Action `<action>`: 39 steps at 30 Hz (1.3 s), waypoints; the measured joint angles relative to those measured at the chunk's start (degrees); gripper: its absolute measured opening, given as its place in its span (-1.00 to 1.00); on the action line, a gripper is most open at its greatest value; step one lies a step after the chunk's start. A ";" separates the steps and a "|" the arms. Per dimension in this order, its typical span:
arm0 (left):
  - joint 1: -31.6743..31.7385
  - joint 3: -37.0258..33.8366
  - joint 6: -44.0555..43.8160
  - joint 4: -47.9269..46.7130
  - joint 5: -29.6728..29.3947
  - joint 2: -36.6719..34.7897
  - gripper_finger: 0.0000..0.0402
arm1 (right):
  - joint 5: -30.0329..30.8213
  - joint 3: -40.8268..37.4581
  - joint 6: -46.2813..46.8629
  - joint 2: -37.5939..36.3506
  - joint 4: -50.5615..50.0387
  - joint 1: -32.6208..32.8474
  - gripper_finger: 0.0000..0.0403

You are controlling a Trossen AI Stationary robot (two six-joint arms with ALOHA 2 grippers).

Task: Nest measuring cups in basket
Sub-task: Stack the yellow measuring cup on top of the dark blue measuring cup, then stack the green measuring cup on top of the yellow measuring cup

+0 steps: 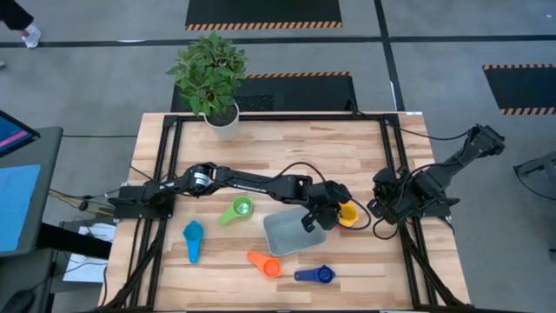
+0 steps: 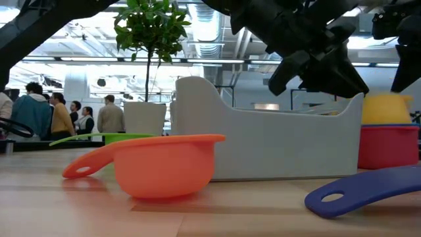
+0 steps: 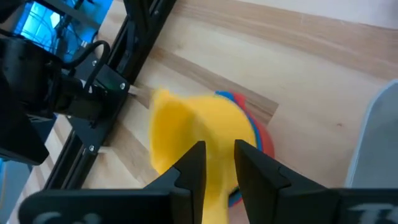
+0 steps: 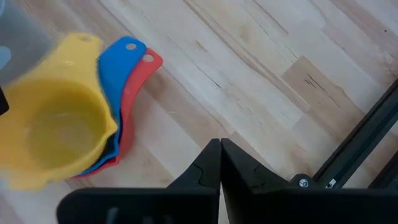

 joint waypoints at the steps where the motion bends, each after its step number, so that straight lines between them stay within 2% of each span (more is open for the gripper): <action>1: 0.00 0.00 -0.17 0.05 0.01 0.00 -0.63 | 0.00 -0.02 0.00 0.00 0.02 0.00 -0.84; 9: -0.02 0.00 -0.31 -0.32 -3.58 0.00 -0.63 | -0.15 -0.02 -0.02 0.00 0.01 0.00 -0.85; 14: -0.02 0.00 -0.19 -6.22 -7.54 0.00 -0.63 | -0.17 -0.02 -0.02 0.00 0.01 0.00 -0.88; 15: -0.05 0.02 0.41 -7.30 -10.79 0.00 -0.63 | -0.17 -0.02 -0.02 0.00 0.03 0.00 -0.89; 20: 0.08 4.09 -0.31 -16.02 -34.19 -0.02 -0.63 | -0.13 -0.02 -0.02 0.00 0.03 0.00 -0.86; 22: 0.13 6.87 -2.80 -22.02 -43.06 -0.16 -0.63 | -0.13 -0.02 -0.02 0.00 0.04 0.00 -0.84; 24: 0.22 11.00 -9.22 -31.41 -48.65 -0.17 -0.64 | -0.10 -0.02 -0.01 0.00 0.05 0.01 -0.83; 26: 0.72 9.92 -20.27 -40.87 -48.28 -2.95 -0.67 | -0.06 -0.02 0.00 0.00 0.07 0.00 -0.84; 30: 3.07 5.40 -46.23 -63.96 -36.41 -7.40 -0.79 | 0.02 -0.02 -0.02 0.02 0.25 0.00 -0.86; 32: 4.08 0.00 -54.75 -61.97 -32.53 -9.86 -0.85 | 0.04 -0.02 -0.03 0.01 0.22 0.00 -0.88; 34: 4.63 -7.59 -55.88 -63.29 -27.37 -14.88 -0.90 | 0.05 -0.04 -0.10 -0.01 0.46 0.02 -0.89; 39: 4.17 -25.70 -65.62 -63.14 -28.83 -26.89 -0.93 | 0.07 -0.17 -0.02 0.06 0.48 0.00 -0.86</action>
